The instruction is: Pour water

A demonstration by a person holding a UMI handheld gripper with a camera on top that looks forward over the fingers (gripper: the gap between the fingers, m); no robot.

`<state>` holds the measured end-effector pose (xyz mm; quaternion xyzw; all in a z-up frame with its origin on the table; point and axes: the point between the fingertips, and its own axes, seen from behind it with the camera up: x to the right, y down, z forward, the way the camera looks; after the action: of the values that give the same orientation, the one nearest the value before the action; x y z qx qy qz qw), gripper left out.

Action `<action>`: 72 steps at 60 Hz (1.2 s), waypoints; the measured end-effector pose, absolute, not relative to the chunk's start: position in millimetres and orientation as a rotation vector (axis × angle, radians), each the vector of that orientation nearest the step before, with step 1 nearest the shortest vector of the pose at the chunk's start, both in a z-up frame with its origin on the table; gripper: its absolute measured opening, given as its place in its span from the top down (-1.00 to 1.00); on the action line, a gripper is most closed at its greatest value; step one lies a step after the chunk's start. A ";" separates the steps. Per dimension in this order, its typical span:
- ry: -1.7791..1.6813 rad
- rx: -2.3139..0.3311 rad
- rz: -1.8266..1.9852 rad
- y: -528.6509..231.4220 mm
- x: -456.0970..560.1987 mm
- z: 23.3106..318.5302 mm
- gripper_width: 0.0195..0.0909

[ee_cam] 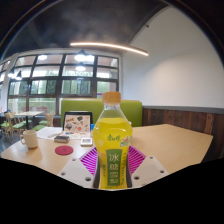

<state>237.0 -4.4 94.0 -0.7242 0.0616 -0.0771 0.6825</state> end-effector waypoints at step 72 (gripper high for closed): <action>-1.716 -0.756 -1.810 173.4 -42.7 174.3 0.84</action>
<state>-42.7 173.4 174.3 -0.2796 -0.6349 -0.6699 0.2644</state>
